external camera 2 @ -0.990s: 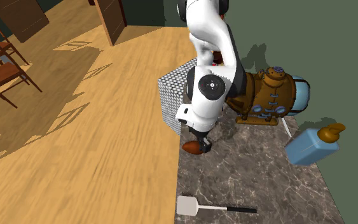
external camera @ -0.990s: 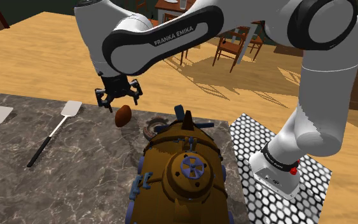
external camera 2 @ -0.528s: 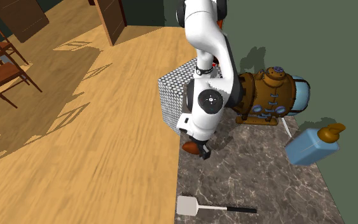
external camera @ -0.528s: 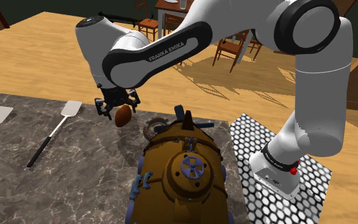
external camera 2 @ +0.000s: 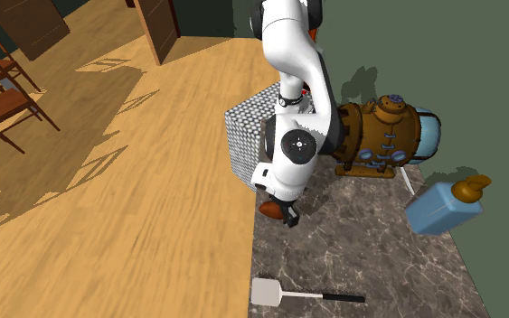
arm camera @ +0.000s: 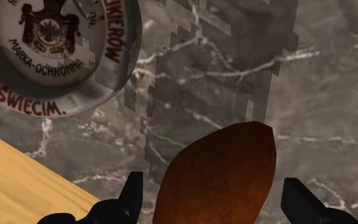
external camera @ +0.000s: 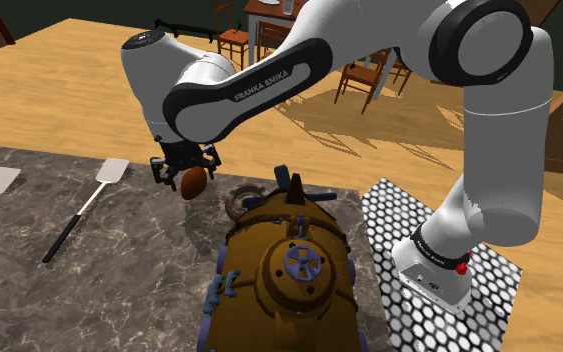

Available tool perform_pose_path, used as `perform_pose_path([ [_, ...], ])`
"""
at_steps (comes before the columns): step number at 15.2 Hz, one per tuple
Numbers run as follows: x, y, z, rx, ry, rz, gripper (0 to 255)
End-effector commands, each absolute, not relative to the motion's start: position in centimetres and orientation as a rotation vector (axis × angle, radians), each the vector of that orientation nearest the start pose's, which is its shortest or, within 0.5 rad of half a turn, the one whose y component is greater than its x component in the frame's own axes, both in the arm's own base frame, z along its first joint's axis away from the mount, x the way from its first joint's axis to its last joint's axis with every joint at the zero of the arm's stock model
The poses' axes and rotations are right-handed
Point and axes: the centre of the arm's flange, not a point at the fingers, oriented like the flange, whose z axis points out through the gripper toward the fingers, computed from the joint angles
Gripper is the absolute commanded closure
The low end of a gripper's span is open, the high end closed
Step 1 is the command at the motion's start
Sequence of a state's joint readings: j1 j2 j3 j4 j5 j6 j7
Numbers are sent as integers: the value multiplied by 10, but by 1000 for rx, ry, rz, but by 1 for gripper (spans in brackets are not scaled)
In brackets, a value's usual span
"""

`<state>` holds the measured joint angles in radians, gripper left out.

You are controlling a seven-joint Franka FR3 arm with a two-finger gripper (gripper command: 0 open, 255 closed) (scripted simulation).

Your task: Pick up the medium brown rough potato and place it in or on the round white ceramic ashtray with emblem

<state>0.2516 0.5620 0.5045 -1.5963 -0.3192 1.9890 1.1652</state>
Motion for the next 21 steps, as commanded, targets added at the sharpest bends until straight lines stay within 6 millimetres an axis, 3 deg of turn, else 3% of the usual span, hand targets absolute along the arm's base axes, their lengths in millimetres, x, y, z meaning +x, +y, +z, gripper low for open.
perform_pose_path([
  [1, 533, 414, 329, -3187, 511, 56, 0],
  [2, 533, 414, 329, -3187, 511, 56, 255],
  [11, 533, 414, 329, -3187, 511, 56, 255],
  [21, 533, 414, 382, -3187, 511, 56, 255],
])
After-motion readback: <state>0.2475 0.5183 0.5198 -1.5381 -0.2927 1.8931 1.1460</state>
